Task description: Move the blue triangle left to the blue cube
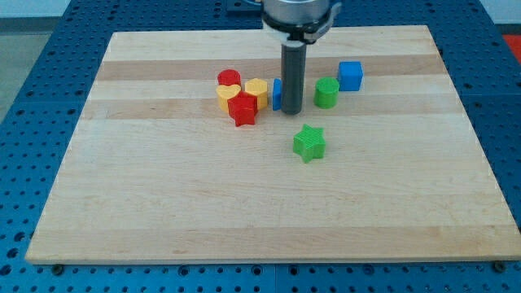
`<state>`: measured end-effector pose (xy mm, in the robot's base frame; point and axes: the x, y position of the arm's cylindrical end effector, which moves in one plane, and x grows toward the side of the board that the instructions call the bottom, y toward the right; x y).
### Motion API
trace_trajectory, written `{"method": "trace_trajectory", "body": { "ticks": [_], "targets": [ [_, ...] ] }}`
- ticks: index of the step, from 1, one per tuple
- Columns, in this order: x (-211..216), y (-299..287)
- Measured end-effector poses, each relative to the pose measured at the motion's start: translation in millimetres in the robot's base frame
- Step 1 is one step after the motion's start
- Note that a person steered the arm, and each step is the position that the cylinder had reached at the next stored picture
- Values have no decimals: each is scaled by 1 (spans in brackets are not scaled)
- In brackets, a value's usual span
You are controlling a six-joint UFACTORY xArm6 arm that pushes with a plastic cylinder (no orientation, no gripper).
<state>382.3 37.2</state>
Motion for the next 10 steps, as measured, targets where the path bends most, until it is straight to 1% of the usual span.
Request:
{"method": "trace_trajectory", "body": {
  "ticks": [1,2,3,4,5,6,7,8,10],
  "targets": [
    [-27,16],
    [-30,42],
    [-7,52],
    [0,39],
    [0,-4],
    [8,-31],
    [8,-37],
    [-2,-35],
    [-70,-29]
  ]
}}
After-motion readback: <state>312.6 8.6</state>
